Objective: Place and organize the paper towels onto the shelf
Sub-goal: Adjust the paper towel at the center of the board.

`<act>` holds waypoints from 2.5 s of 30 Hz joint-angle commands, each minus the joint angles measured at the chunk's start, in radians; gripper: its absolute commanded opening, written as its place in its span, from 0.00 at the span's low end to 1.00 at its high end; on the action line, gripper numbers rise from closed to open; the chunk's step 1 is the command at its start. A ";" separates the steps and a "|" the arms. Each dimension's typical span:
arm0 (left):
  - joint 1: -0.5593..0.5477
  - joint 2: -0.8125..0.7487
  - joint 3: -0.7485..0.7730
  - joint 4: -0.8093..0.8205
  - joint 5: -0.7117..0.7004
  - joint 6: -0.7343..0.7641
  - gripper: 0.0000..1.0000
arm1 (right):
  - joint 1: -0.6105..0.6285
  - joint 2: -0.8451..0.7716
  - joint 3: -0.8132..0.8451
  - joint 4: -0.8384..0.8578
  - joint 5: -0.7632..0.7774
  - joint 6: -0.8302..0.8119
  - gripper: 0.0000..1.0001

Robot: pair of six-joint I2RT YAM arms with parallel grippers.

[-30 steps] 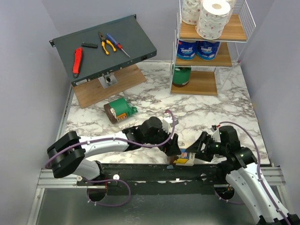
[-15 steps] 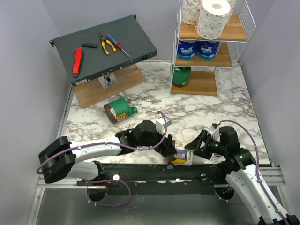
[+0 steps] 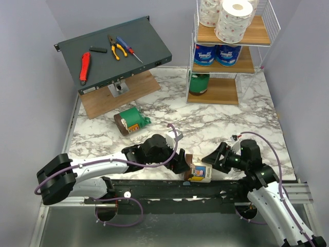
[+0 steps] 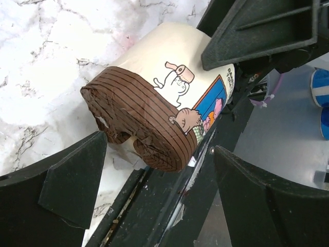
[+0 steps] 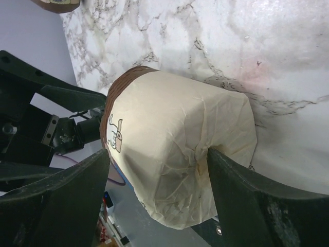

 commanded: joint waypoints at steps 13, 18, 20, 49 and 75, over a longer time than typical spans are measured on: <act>-0.003 0.082 0.018 0.041 0.044 -0.028 0.86 | -0.001 -0.040 -0.136 0.240 -0.177 0.074 0.63; -0.004 0.083 0.009 0.052 0.047 -0.031 0.85 | -0.001 -0.066 -0.144 0.270 -0.194 0.098 0.57; -0.004 0.081 0.002 0.059 0.046 -0.032 0.85 | -0.002 -0.079 -0.148 0.276 -0.203 0.107 0.52; -0.003 -0.420 -0.071 -0.121 -0.288 -0.035 0.87 | 0.000 0.205 0.495 -0.156 0.320 -0.249 0.27; -0.003 -0.295 -0.100 -0.040 -0.251 -0.068 0.87 | 0.126 0.825 0.863 -0.210 0.730 -0.469 0.27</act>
